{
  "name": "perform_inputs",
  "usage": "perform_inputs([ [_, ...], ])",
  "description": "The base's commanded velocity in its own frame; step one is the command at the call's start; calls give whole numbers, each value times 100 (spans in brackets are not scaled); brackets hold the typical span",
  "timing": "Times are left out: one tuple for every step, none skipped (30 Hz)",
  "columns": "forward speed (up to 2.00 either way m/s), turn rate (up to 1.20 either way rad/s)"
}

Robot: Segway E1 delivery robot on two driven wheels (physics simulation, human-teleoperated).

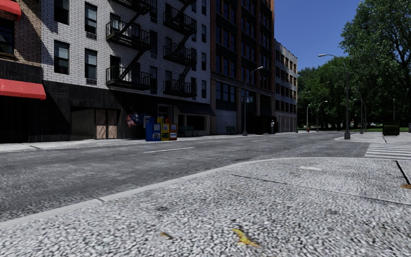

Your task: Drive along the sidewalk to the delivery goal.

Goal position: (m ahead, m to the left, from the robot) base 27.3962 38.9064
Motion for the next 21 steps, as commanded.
perform_inputs([
  [0, 0],
  [0, 0],
  [0, 0],
  [0, 5],
  [0, 5],
  [0, 76],
  [0, 120],
  [0, 120],
  [0, 120],
  [0, 120],
  [0, 120],
  [0, 120],
  [0, 120],
  [0, 120],
  [0, 120],
  [0, 120],
  [0, 120],
  [0, 120],
  [0, 120],
  [0, 120],
  [0, 120],
])
